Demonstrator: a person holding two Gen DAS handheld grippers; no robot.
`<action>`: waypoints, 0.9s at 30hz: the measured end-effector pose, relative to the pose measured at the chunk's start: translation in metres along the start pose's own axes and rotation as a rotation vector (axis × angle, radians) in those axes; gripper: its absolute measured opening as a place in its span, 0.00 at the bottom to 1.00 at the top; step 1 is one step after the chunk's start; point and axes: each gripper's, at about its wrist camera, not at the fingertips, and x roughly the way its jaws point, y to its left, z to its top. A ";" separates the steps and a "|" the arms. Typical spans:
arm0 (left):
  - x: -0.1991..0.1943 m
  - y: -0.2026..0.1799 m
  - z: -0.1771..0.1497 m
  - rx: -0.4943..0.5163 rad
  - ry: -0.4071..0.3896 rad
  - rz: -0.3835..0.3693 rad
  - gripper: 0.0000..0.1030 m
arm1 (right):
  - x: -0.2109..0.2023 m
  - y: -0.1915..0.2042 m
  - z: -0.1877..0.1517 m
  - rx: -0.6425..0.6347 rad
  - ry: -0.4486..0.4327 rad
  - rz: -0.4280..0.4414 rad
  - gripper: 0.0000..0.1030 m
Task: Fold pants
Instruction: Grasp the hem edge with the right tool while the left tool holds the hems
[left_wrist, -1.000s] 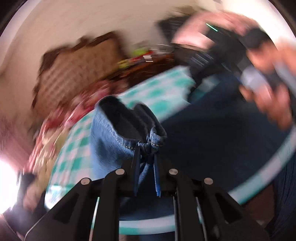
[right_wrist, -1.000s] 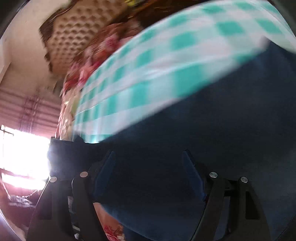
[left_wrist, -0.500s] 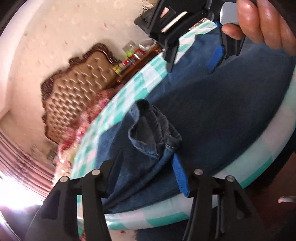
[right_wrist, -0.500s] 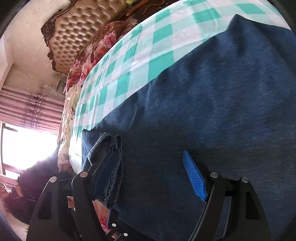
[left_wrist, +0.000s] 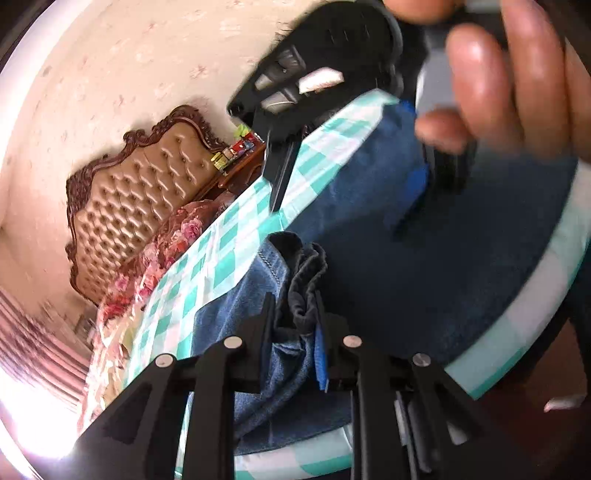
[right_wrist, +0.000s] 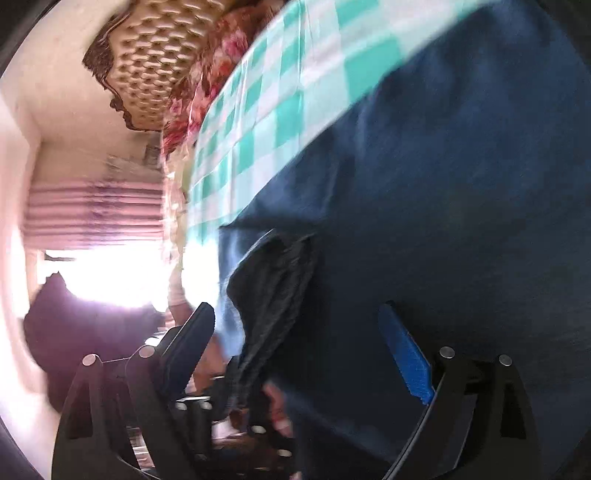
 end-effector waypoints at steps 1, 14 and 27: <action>-0.001 0.005 0.001 -0.023 -0.001 -0.009 0.18 | 0.008 0.004 0.001 0.007 0.022 0.003 0.86; -0.028 -0.008 0.014 0.005 -0.087 0.021 0.18 | 0.036 0.063 0.023 -0.202 -0.026 -0.126 0.16; -0.017 -0.069 0.028 0.077 -0.095 -0.032 0.59 | 0.003 0.011 0.040 -0.290 -0.049 -0.284 0.50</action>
